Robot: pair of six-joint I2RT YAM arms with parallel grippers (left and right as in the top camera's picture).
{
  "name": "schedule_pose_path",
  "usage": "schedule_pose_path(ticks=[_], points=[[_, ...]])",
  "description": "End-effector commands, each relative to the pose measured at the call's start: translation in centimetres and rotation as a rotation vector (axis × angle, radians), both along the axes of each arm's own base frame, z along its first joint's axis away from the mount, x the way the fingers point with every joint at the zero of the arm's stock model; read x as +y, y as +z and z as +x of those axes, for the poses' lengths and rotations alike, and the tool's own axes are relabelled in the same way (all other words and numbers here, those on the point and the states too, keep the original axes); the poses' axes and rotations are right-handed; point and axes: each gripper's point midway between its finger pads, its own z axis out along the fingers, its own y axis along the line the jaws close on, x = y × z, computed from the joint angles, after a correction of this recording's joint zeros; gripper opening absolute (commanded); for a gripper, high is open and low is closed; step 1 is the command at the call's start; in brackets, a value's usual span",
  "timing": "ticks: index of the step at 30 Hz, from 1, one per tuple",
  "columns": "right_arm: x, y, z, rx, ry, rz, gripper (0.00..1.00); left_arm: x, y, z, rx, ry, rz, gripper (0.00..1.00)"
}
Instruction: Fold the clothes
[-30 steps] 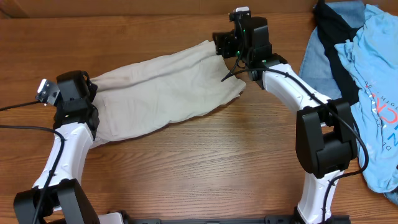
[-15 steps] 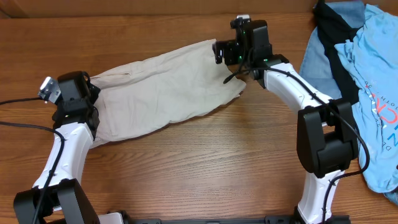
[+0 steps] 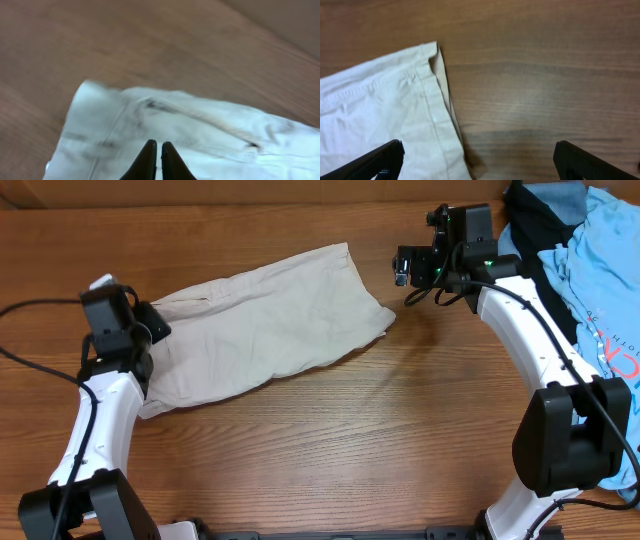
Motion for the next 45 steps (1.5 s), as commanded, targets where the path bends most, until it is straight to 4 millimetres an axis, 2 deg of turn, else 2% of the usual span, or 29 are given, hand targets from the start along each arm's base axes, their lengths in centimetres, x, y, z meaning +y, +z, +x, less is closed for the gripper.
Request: schedule_pose_path(ticks=[1,5,9,11,14,16,18,23,26,31,33,39,45], points=[[0.0,1.3,-0.2,-0.011,0.000,0.003,1.00,-0.4,0.5,0.9,-0.006,-0.103,0.021,0.11],[0.0,1.1,-0.4,0.001,0.001,0.002,1.00,0.4,-2.1,0.9,0.049,-0.092,-0.009,0.12],[0.0,1.1,-0.4,0.004,0.000,0.001,1.00,1.2,-6.3,0.9,0.128,-0.077,-0.044,0.12],[0.0,1.0,-0.5,0.006,0.000,0.001,1.00,2.3,-7.4,1.3,0.125,-0.047,-0.024,0.13],[0.0,0.9,-0.7,0.016,0.000,0.000,1.00,4.7,-8.4,1.9,0.107,0.047,0.022,0.20],[0.0,0.7,-0.9,0.027,0.001,-0.002,1.00,5.8,-9.2,2.0,0.099,0.112,0.020,0.28],[-0.1,0.6,-1.1,0.037,0.000,-0.004,1.00,6.3,-10.1,1.9,0.098,0.159,-0.005,0.30],[-0.1,0.3,-1.4,0.052,0.003,-0.008,1.00,5.6,-12.1,1.5,0.131,0.166,-0.075,0.35],[0.1,0.1,-1.8,0.073,0.011,0.000,1.00,4.3,-13.9,-0.3,0.225,0.164,-0.149,0.35],[2.3,-0.3,-2.8,0.094,0.145,0.074,1.00,3.6,-15.0,-2.0,0.308,0.172,-0.176,0.36],[2.9,-1.5,-3.5,0.137,0.189,0.096,1.00,3.3,-15.2,-2.3,0.325,0.168,-0.186,0.38],[4.0,-6.9,-5.3,0.328,0.204,0.164,1.00,2.6,-15.2,-2.1,0.320,0.141,-0.221,0.41],[5.2,-9.9,-6.2,0.433,0.207,0.251,1.00,2.6,-15.2,-2.1,0.322,0.139,-0.220,0.41]])
